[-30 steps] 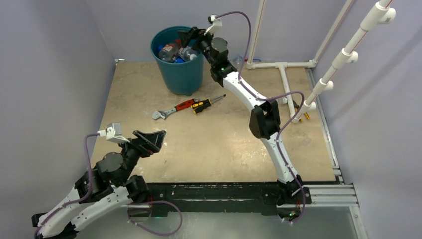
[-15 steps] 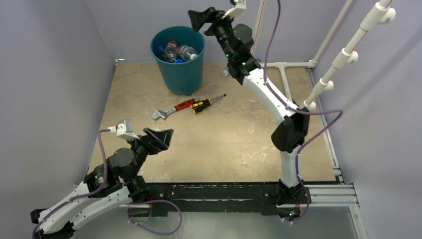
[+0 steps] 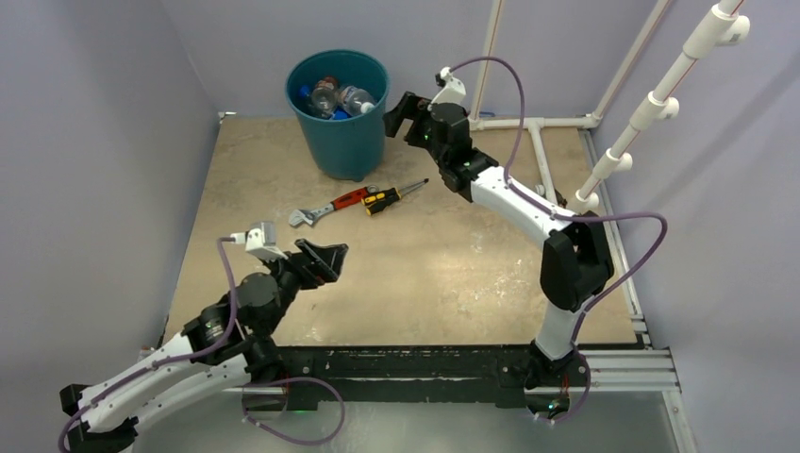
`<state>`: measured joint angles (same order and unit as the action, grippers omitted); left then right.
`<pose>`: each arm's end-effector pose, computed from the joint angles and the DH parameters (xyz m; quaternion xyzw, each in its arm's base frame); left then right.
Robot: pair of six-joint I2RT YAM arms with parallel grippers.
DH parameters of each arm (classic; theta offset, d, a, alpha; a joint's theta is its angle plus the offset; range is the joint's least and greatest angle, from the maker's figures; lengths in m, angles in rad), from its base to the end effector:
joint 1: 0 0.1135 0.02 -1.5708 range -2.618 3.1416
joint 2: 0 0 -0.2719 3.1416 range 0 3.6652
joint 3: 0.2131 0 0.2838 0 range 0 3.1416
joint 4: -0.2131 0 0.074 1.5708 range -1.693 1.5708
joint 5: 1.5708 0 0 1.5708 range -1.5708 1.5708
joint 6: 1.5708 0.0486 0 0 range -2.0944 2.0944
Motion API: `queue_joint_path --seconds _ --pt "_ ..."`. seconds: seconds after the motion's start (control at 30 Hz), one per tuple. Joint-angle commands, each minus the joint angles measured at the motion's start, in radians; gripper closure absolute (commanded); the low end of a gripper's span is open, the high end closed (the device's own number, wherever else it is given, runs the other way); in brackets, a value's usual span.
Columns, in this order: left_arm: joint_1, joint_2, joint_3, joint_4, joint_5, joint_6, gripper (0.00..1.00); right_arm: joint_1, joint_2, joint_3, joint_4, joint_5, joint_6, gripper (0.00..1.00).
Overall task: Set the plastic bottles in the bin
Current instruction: Pick up the plastic bottle at the center of the board.
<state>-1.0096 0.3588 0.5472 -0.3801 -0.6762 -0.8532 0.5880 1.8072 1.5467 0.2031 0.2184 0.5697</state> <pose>0.0984 -0.0994 0.2986 -0.1535 0.7421 -0.3289 0.5635 0.4122 0.2622 0.3574 0.0682 0.7234 0.3070 0.6146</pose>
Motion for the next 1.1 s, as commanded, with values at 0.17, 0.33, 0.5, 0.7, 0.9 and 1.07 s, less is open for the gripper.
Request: queue_joint_path --seconds 0.17,0.33,0.5,0.7,0.9,1.07 --pt "-0.003 0.205 -0.097 0.301 0.11 0.026 0.06 -0.026 -0.237 -0.299 -0.006 0.151 0.11 0.01" --pt "-0.003 0.275 -0.115 0.382 0.147 0.016 0.06 -0.062 -0.228 -0.346 -0.193 0.252 0.214 0.01" --pt "-0.003 0.285 -0.165 0.454 0.166 -0.004 0.07 -0.175 -0.246 -0.502 -0.186 0.058 0.432 0.01" --pt "-0.003 0.333 -0.175 0.505 0.199 -0.017 0.07 -0.26 -0.32 -0.696 -0.121 0.013 0.667 0.01" --pt "-0.003 0.365 -0.213 0.577 0.24 -0.05 0.08 -0.263 -0.323 -0.736 -0.166 0.124 0.806 0.01" --pt "-0.003 0.35 -0.215 0.569 0.241 -0.049 0.08 -0.267 -0.242 -0.676 -0.259 0.173 0.927 0.01"
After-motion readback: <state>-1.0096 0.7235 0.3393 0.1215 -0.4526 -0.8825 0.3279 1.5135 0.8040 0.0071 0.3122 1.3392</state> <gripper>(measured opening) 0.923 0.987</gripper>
